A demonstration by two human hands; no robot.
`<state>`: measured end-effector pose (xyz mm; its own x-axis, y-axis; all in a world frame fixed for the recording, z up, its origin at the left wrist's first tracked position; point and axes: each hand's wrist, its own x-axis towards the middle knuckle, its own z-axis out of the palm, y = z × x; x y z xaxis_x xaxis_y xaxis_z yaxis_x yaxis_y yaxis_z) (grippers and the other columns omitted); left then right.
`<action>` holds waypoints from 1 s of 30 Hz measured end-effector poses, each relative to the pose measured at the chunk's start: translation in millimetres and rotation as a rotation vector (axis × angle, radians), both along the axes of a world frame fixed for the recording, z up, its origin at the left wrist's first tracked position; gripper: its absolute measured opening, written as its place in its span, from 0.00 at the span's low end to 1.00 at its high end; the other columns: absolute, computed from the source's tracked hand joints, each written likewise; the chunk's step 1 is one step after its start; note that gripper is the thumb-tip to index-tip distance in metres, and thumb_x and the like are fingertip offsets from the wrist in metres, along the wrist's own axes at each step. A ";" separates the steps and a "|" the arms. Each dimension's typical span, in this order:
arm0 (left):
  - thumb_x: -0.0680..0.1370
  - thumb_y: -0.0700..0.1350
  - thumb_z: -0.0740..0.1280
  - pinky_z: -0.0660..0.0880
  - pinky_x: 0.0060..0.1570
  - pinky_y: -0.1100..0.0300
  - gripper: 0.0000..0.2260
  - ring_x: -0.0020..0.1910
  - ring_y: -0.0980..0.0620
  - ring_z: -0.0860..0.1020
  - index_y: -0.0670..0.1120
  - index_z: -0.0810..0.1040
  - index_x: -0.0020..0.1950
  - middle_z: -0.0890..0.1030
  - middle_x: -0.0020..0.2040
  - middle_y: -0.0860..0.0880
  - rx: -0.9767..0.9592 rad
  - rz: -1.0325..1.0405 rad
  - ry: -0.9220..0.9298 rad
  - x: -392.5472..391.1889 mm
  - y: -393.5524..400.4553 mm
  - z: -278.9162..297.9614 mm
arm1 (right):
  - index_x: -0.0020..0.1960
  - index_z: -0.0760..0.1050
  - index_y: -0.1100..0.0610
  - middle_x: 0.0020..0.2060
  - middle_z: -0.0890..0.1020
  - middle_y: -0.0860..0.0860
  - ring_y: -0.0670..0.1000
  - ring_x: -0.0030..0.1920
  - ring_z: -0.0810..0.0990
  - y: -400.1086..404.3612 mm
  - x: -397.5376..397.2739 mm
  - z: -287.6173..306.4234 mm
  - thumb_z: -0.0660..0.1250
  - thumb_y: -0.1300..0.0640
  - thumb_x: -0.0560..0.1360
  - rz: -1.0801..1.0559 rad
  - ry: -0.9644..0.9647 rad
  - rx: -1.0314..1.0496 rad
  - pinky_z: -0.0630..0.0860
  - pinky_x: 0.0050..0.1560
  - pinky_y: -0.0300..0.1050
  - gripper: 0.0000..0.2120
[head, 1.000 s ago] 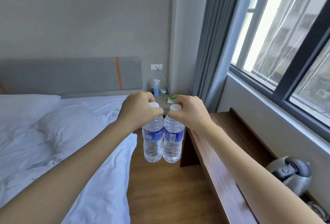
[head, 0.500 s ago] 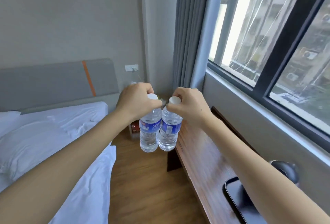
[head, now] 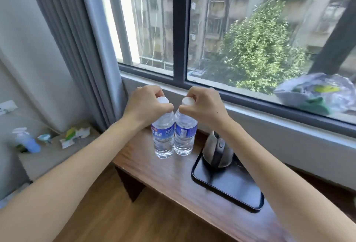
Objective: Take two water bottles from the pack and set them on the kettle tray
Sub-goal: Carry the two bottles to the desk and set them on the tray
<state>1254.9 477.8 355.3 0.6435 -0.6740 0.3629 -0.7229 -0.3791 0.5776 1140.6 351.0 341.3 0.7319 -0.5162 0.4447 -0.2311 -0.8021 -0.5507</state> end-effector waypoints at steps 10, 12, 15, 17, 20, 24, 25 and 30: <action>0.59 0.53 0.67 0.69 0.34 0.56 0.14 0.35 0.46 0.75 0.43 0.77 0.36 0.76 0.30 0.49 -0.026 -0.398 0.039 -70.7 -86.2 -10.0 | 0.36 0.75 0.59 0.32 0.80 0.54 0.55 0.35 0.77 -28.4 -112.2 -3.3 0.72 0.52 0.64 -0.408 0.032 -0.020 0.70 0.36 0.48 0.11; 0.59 0.53 0.67 0.69 0.34 0.55 0.15 0.35 0.46 0.75 0.42 0.77 0.36 0.76 0.30 0.48 -0.017 -0.460 0.039 -87.4 -99.9 -14.4 | 0.35 0.73 0.57 0.31 0.79 0.53 0.55 0.35 0.75 -33.8 -131.8 -6.7 0.72 0.52 0.64 -0.469 0.033 -0.009 0.69 0.36 0.48 0.11; 0.58 0.53 0.67 0.69 0.33 0.55 0.15 0.34 0.46 0.75 0.42 0.77 0.36 0.76 0.29 0.48 -0.009 -0.505 0.070 -107.1 -117.6 -19.7 | 0.35 0.71 0.56 0.30 0.77 0.53 0.54 0.33 0.74 -41.1 -155.4 -10.3 0.72 0.53 0.64 -0.516 0.051 0.026 0.67 0.34 0.47 0.11; 0.58 0.52 0.67 0.68 0.32 0.55 0.14 0.33 0.46 0.74 0.42 0.77 0.35 0.75 0.27 0.50 0.000 -0.545 0.076 -120.7 -130.8 -22.3 | 0.35 0.71 0.56 0.29 0.76 0.52 0.54 0.33 0.73 -47.7 -170.9 -12.1 0.72 0.53 0.64 -0.552 0.060 0.036 0.66 0.33 0.45 0.11; 0.58 0.51 0.67 0.66 0.31 0.57 0.13 0.32 0.47 0.72 0.43 0.76 0.34 0.72 0.26 0.52 0.000 -0.579 0.098 -135.5 -144.8 -26.0 | 0.35 0.70 0.56 0.28 0.76 0.52 0.56 0.34 0.73 -58.9 -186.1 -17.6 0.72 0.53 0.63 -0.601 0.063 0.047 0.65 0.34 0.45 0.11; 0.58 0.52 0.67 0.64 0.30 0.57 0.15 0.33 0.45 0.71 0.41 0.76 0.35 0.71 0.26 0.51 -0.005 -0.594 0.089 -144.4 -156.7 -34.5 | 0.35 0.72 0.59 0.30 0.78 0.54 0.56 0.35 0.75 -67.8 -196.6 -28.4 0.71 0.52 0.63 -0.606 0.081 0.046 0.67 0.34 0.47 0.12; 0.58 0.52 0.67 0.63 0.30 0.57 0.15 0.33 0.45 0.71 0.41 0.76 0.35 0.71 0.26 0.51 0.005 -0.602 0.082 -146.1 -158.3 -37.1 | 0.36 0.72 0.60 0.31 0.78 0.54 0.56 0.35 0.74 -69.2 -198.2 -31.9 0.71 0.52 0.64 -0.610 0.085 0.052 0.67 0.35 0.47 0.12; 0.59 0.53 0.66 0.66 0.33 0.56 0.15 0.35 0.46 0.73 0.42 0.76 0.36 0.74 0.28 0.52 0.072 -0.592 0.074 -149.5 -158.8 -65.3 | 0.39 0.74 0.60 0.34 0.81 0.55 0.57 0.38 0.75 -70.5 -201.5 -59.1 0.71 0.51 0.65 -0.618 0.145 0.127 0.71 0.40 0.48 0.13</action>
<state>1105.4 319.1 290.1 0.1727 -0.9469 0.2712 -0.7819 0.0356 0.6224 939.1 280.5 282.2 0.3307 -0.9039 0.2711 -0.7087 -0.4276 -0.5611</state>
